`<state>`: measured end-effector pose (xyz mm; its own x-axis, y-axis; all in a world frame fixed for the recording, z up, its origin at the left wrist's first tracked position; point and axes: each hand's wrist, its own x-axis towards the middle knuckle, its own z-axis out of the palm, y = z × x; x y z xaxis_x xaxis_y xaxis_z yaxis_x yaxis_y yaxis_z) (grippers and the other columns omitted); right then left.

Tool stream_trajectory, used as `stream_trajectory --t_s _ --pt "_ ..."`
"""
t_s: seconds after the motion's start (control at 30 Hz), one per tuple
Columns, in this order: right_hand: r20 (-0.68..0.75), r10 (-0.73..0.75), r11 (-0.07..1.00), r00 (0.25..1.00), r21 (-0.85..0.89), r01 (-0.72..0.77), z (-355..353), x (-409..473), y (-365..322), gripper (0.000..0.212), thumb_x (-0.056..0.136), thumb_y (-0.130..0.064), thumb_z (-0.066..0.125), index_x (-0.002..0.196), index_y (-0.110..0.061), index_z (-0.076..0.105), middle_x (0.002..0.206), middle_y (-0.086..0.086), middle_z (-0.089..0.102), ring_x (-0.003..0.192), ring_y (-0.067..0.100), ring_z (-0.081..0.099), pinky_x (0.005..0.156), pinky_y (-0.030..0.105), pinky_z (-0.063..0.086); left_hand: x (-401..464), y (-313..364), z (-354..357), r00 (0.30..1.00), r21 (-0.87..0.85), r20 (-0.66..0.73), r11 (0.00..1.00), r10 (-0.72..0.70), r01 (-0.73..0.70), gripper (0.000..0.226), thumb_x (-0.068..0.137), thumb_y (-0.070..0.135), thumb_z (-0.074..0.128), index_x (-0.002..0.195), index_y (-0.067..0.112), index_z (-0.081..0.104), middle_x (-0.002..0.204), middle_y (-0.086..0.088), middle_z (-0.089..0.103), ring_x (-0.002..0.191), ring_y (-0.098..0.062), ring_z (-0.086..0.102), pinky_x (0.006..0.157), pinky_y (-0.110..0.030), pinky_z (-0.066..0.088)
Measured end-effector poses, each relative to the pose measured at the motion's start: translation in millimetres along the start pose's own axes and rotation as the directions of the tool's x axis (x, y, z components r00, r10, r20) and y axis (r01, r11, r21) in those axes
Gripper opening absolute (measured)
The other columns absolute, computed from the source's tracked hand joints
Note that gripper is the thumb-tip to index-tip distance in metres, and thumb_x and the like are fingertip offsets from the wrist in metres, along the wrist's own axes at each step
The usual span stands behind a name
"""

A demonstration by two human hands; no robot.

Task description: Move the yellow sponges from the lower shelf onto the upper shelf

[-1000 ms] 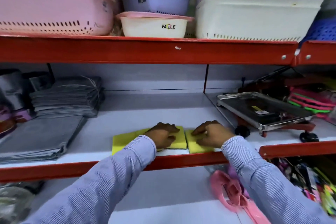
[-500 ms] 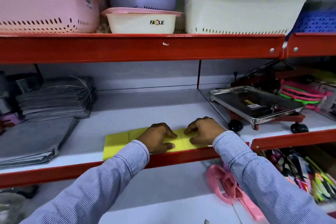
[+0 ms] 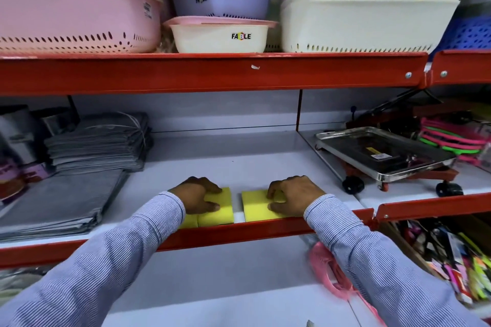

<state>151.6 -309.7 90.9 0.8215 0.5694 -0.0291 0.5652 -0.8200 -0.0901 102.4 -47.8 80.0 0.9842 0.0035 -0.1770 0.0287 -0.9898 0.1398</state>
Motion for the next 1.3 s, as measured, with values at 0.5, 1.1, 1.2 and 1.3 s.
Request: stream_trajectory --t_s 0.5,1.1,1.2,1.3 --pt "0.007 0.02 0.999 1.0 -0.04 -0.02 -1 8 -8 0.035 0.084 -0.047 0.063 0.114 -0.029 0.064 0.121 0.004 0.068 0.117 0.026 0.055 0.099 0.033 0.042 -12 23 15 0.99 -0.104 -0.123 0.991 0.069 -0.082 0.06 0.09 0.047 0.065 0.145 0.03 0.049 0.153 0.001 0.048 0.144 -0.022 0.038 0.121 -0.034 0.032" --pt "0.01 0.108 0.994 0.994 0.017 -0.108 6 11 -11 0.033 0.076 -0.045 0.064 0.107 -0.034 0.064 0.116 0.007 0.067 0.112 0.028 0.058 0.094 0.034 0.047 -42 -22 -6 0.999 -0.021 -0.022 0.999 -0.049 0.048 0.055 0.091 0.026 0.068 0.144 0.027 0.051 0.148 -0.003 0.048 0.139 -0.023 0.043 0.118 -0.031 0.035" --pt "0.001 0.129 0.99 0.992 0.049 -0.129 8 7 -13 0.034 0.078 -0.04 0.064 0.111 -0.033 0.063 0.12 0.009 0.064 0.113 0.03 0.058 0.093 0.035 0.048 -48 -20 -3 0.998 -0.025 -0.029 0.998 -0.056 0.056 0.055 0.093 0.025 0.065 0.146 0.027 0.048 0.152 -0.003 0.046 0.143 -0.023 0.039 0.12 -0.032 0.032" --pt "-0.06 0.165 0.982 0.984 0.108 -0.158 0 -8 -19 0.041 0.081 -0.036 0.064 0.122 -0.032 0.058 0.126 0.008 0.061 0.116 0.031 0.059 0.092 0.036 0.048 -64 -11 -9 0.993 -0.03 -0.111 0.999 -0.047 0.044 0.055 0.095 0.029 0.062 0.147 0.03 0.045 0.156 0.0 0.043 0.145 -0.023 0.039 0.12 -0.038 0.035"
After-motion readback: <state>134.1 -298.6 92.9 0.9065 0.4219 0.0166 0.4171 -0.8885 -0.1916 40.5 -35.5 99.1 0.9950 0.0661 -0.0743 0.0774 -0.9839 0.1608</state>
